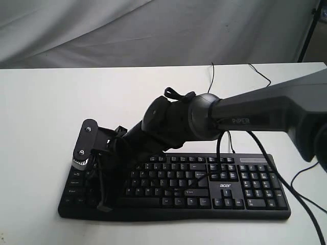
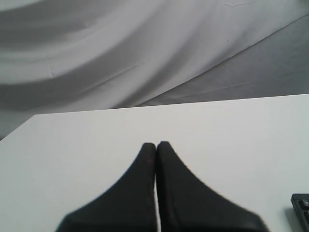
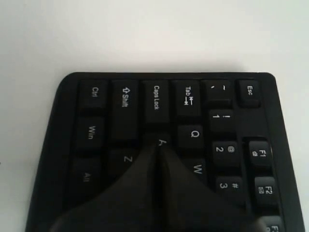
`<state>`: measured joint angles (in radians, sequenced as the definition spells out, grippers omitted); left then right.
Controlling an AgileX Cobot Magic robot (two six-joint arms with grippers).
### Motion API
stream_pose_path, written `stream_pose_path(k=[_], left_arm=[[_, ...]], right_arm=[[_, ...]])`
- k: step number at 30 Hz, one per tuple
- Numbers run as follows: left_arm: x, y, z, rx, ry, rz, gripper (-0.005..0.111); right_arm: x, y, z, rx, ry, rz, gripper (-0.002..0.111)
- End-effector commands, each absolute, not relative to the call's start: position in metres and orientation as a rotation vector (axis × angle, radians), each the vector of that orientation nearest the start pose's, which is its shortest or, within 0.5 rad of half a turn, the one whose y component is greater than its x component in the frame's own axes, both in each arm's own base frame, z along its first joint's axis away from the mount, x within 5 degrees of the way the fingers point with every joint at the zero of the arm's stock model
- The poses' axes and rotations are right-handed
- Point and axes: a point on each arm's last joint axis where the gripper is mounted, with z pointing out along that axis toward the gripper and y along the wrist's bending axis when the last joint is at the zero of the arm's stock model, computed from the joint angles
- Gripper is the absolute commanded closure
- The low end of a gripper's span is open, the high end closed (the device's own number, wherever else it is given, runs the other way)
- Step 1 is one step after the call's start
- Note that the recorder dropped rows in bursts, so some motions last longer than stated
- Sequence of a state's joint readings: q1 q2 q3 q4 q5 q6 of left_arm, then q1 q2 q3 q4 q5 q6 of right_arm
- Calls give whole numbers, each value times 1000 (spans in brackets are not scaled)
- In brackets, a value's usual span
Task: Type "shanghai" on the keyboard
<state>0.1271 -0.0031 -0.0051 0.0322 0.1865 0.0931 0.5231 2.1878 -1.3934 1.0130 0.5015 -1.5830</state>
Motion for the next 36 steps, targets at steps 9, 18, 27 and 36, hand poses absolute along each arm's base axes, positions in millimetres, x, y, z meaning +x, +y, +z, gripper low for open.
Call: stream_pose_path(k=[9,18,27,36], left_arm=[[56,7,196,-6,1671,190,106],[56,7,196,-6,1671,190,106],[56,7,196,-6,1671,190,106],[56,7,196,-6,1671,190,106]], right_arm=[[368,256,117,-1514,1993,477,108],[368,254,108,-1541,2004,470,108],[367,254,131,-1523,1958,461,108],[366,254,153,-1491,1931,464,108]])
